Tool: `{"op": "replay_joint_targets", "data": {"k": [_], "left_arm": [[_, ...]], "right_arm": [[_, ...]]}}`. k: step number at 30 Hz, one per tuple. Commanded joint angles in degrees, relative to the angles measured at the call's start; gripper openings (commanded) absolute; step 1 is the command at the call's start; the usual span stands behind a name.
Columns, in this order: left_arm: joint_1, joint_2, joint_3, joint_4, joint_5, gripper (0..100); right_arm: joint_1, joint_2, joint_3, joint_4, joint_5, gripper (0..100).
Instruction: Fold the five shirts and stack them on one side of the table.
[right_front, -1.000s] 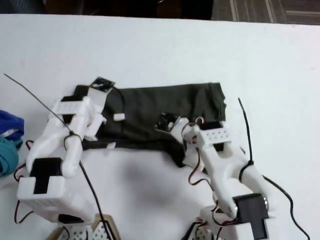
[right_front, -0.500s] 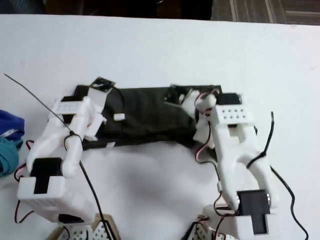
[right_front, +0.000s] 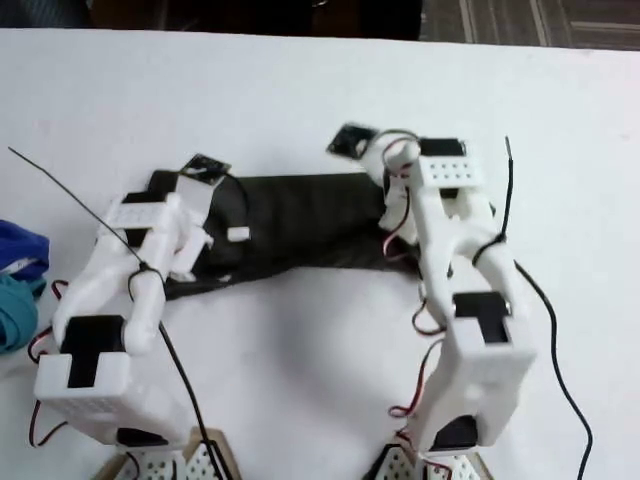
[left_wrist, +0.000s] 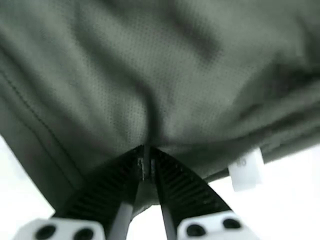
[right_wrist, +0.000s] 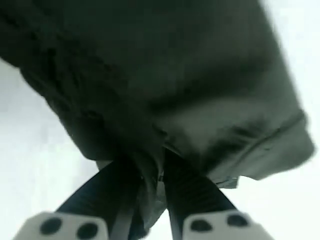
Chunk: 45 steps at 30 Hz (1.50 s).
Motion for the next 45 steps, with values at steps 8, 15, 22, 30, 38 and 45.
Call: {"op": "replay_joint_targets", "data": {"k": [8, 15, 22, 30, 38, 45], "left_arm": [[-2.0, 0.4, 0.3, -0.9, 0.2, 2], [-2.0, 0.4, 0.3, -0.9, 0.2, 2], [-2.0, 0.4, 0.3, -0.9, 0.2, 2], [-2.0, 0.4, 0.3, -0.9, 0.2, 2], [-2.0, 0.4, 0.3, -0.9, 0.2, 2], [-2.1, 0.4, 0.3, -0.9, 0.2, 2]], "right_arm": [[1.3, 11.3, -22.6, 1.2, -18.8, 3.3], [2.9, 11.4, -28.1, 5.7, -22.8, 22.3], [6.2, 11.4, -36.0, 12.2, -22.8, 16.6], [5.2, 11.4, -40.8, 25.5, -22.3, 2.7], [-5.7, 11.6, -40.6, 26.2, -22.7, 1.9], [-15.6, 14.0, -39.6, 25.5, -28.0, 1.9]]}}
